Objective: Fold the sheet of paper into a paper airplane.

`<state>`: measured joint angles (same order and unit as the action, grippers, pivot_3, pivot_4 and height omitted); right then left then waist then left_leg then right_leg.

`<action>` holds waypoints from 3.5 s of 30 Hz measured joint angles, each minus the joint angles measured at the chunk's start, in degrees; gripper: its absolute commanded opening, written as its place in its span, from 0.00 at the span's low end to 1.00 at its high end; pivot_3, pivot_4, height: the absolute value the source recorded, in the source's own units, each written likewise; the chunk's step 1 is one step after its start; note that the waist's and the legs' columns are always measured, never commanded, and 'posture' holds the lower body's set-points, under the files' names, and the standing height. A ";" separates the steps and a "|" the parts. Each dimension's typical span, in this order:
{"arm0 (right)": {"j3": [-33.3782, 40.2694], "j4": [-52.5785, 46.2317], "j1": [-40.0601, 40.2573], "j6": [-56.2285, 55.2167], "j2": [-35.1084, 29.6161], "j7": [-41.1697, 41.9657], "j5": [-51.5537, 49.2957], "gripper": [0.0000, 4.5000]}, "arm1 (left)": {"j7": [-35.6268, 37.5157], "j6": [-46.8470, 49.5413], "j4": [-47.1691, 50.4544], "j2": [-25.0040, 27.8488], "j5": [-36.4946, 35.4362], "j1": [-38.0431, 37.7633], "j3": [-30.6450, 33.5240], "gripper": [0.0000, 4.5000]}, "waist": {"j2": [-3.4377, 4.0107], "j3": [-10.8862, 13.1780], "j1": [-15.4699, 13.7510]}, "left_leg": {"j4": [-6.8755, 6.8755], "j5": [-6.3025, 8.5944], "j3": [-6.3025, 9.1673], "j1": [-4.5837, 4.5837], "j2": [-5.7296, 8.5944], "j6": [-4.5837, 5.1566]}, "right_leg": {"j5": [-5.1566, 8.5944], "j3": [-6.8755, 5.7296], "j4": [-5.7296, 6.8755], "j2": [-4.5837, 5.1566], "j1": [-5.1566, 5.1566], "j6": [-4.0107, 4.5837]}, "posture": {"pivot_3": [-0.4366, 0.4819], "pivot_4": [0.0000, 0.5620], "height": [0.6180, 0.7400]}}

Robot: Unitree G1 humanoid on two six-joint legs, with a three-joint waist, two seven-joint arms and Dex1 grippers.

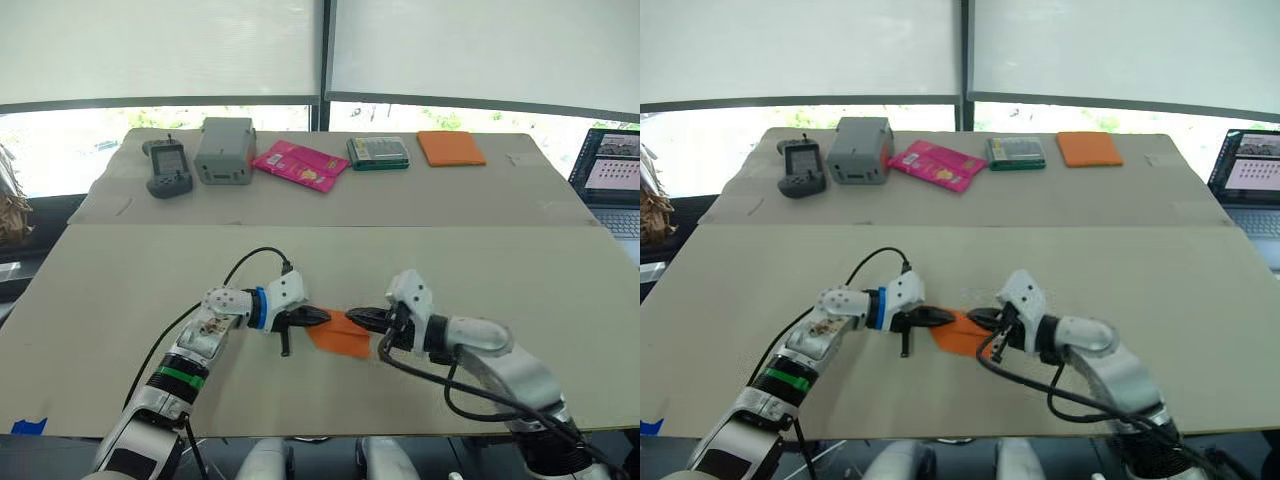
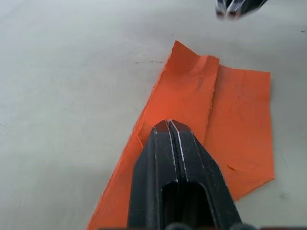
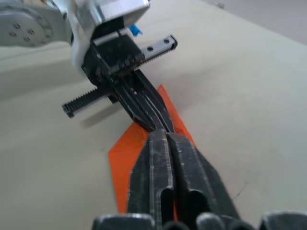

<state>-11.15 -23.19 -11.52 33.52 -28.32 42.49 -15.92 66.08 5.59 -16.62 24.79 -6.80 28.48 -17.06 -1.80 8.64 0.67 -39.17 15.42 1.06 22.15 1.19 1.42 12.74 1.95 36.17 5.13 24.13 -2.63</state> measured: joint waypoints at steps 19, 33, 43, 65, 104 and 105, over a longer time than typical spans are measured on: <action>-2.71 7.78 7.06 -8.40 3.83 -5.87 5.93 0.01 | 1.07 1.68 2.72 1.66 -0.14 -1.78 -0.77 0.00 | 0.17 -0.60 -0.55 | 0.06 0.02 0.02 -0.29 0.07 0.03 | 0.04 -0.03 -0.11 0.04 -0.38 -0.06 | 0.48 0.27 1.00; 5.36 8.02 13.34 -16.54 -3.83 0.81 2.58 0.01 | 1.73 -1.67 -3.68 1.60 -0.08 0.82 -0.58 0.00 | 0.18 -0.62 -0.65 | 0.20 0.17 0.02 -1.31 -0.02 0.24 | 0.25 -0.05 -0.43 0.05 -1.58 -0.22 | 0.48 0.27 1.00; 6.52 6.80 2.66 -5.27 -3.84 0.74 -1.21 0.35 | 1.27 -1.52 -2.01 1.86 -0.10 -0.25 0.17 0.00 | 0.20 -0.62 -0.58 | 0.20 0.17 0.00 -0.93 0.00 0.24 | 0.23 0.01 -0.31 0.08 -1.09 -0.19 | 0.48 0.27 1.00; 3.33 13.43 -5.29 13.59 -0.58 2.80 -7.84 0.32 | -0.55 0.85 0.94 1.97 -0.44 -2.43 1.52 0.00 | 0.20 -0.62 -0.04 | 0.24 0.17 0.01 -0.89 -0.04 0.24 | 0.23 -0.01 -0.33 0.06 -1.03 -0.18 | 0.48 0.27 1.00; 10.11 6.08 -1.67 25.60 -5.59 0.04 -18.82 0.58 | -0.45 4.95 3.59 1.99 -2.09 -3.33 2.35 0.00 | 0.27 -0.53 -0.12 | 0.27 0.18 0.03 -0.50 -0.01 0.26 | 0.23 -0.04 -0.46 0.16 -0.77 -0.19 | 0.48 0.27 1.00; 10.12 6.01 -1.11 25.82 -5.25 -0.27 -19.07 0.58 | -0.23 4.96 3.58 1.99 -2.17 -3.33 2.34 0.00 | 0.27 -0.53 -0.11 | 0.27 0.18 0.04 -0.50 -0.02 0.26 | 0.23 -0.05 -0.46 0.15 -0.77 -0.19 | 0.48 0.27 1.00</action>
<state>-1.03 -17.18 -12.63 59.34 -33.58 42.22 -34.99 65.84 10.56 -13.04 26.78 -8.97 25.15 -14.71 -1.53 8.12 0.56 -38.91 15.60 1.09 21.65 1.17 1.68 12.97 1.91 35.71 5.29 23.37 -2.82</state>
